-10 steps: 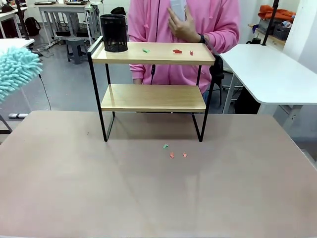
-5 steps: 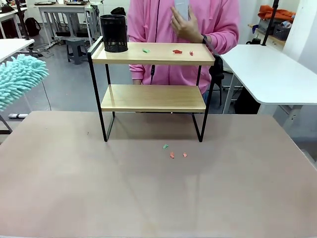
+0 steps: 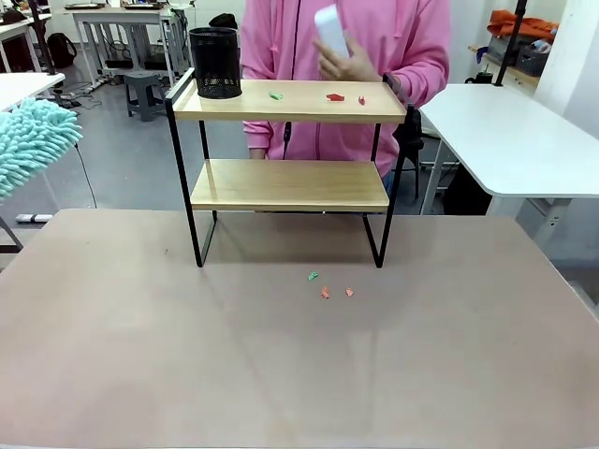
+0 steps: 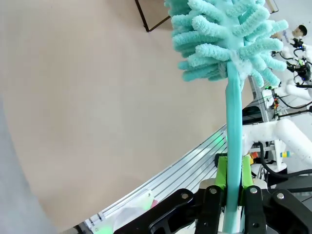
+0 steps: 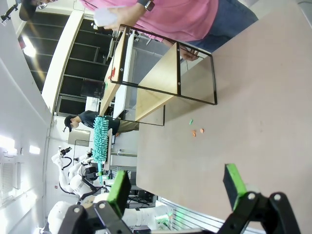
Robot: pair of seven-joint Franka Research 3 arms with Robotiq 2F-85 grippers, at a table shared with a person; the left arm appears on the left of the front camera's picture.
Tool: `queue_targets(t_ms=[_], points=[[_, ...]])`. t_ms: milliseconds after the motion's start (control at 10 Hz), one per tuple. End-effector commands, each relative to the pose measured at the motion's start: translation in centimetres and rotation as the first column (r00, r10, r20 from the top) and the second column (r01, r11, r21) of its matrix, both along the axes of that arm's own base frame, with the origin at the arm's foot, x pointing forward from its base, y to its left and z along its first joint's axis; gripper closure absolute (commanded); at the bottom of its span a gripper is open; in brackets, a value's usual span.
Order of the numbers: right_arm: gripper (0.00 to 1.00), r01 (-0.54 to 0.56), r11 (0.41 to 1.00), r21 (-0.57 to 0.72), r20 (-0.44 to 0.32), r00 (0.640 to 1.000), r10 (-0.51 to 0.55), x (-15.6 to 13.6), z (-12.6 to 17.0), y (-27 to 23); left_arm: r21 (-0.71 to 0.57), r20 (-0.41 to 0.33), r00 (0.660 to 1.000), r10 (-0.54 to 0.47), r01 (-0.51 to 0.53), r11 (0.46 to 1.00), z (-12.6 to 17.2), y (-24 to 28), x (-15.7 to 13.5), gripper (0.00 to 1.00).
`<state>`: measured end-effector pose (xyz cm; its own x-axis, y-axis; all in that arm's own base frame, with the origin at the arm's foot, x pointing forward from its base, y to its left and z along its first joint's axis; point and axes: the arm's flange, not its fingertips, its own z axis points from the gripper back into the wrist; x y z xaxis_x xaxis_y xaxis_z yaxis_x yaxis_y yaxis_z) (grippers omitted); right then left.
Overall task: Clean the shelf.
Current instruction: Clean the remaining tier of the Shelf with the Duster once objects are removed.
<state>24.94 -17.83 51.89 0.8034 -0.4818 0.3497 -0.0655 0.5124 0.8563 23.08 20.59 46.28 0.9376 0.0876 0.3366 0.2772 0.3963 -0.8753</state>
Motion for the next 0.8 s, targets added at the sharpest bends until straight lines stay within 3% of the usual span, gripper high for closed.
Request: queue_targets(t_ms=[0, 700], points=[[0.0, -0.008, 1.0, 0.005, 0.034, 0.999, 0.007, 0.17, 0.11, 0.04, -0.006, 0.017, 1.0, -0.012, 0.012, 1.0, -0.02, 0.03, -0.18, 1.0], [0.0, -0.008, 1.0, 0.005, 0.034, 0.999, 0.007, 0.17, 0.11, 0.04, -0.006, 0.017, 1.0, -0.012, 0.012, 1.0, -0.02, 0.03, -0.18, 1.0]])
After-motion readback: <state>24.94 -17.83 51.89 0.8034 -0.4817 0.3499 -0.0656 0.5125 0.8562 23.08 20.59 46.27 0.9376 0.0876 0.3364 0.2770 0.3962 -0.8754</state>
